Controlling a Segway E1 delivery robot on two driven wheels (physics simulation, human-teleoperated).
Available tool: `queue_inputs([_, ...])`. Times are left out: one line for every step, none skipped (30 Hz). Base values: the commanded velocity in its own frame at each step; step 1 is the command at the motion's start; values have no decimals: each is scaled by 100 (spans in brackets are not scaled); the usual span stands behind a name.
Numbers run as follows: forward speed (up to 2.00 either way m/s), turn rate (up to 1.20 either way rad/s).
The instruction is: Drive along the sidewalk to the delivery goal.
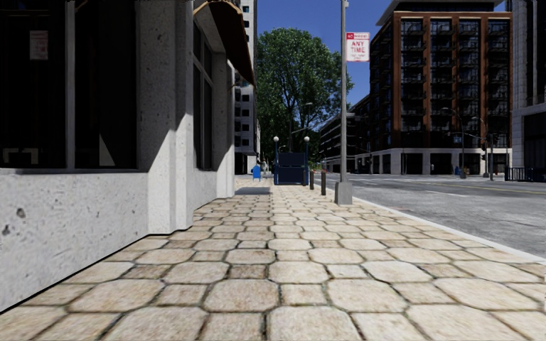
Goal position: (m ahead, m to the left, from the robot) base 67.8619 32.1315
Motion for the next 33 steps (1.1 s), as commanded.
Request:
queue_inputs([200, 0])
queue_inputs([200, 0])
queue_inputs([200, 0])
queue_inputs([200, 0])
queue_inputs([200, 0])
queue_inputs([200, 0])
queue_inputs([200, 0])
queue_inputs([200, 0])
queue_inputs([200, 0])
queue_inputs([200, 0])
queue_inputs([200, 0])
queue_inputs([200, 0])
queue_inputs([200, 0])
queue_inputs([200, 0])
queue_inputs([200, 0])
queue_inputs([200, 0])
queue_inputs([200, 0])
queue_inputs([200, 0])
queue_inputs([200, 0])
queue_inputs([200, 0])
queue_inputs([200, 0])
queue_inputs([200, 0])
queue_inputs([200, 0])
queue_inputs([200, 0])
queue_inputs([200, 0])
queue_inputs([200, 0])
queue_inputs([200, 0])
queue_inputs([200, 0])
queue_inputs([200, 0])
queue_inputs([200, 0])
queue_inputs([200, 0])
queue_inputs([200, 0])
queue_inputs([200, 0])
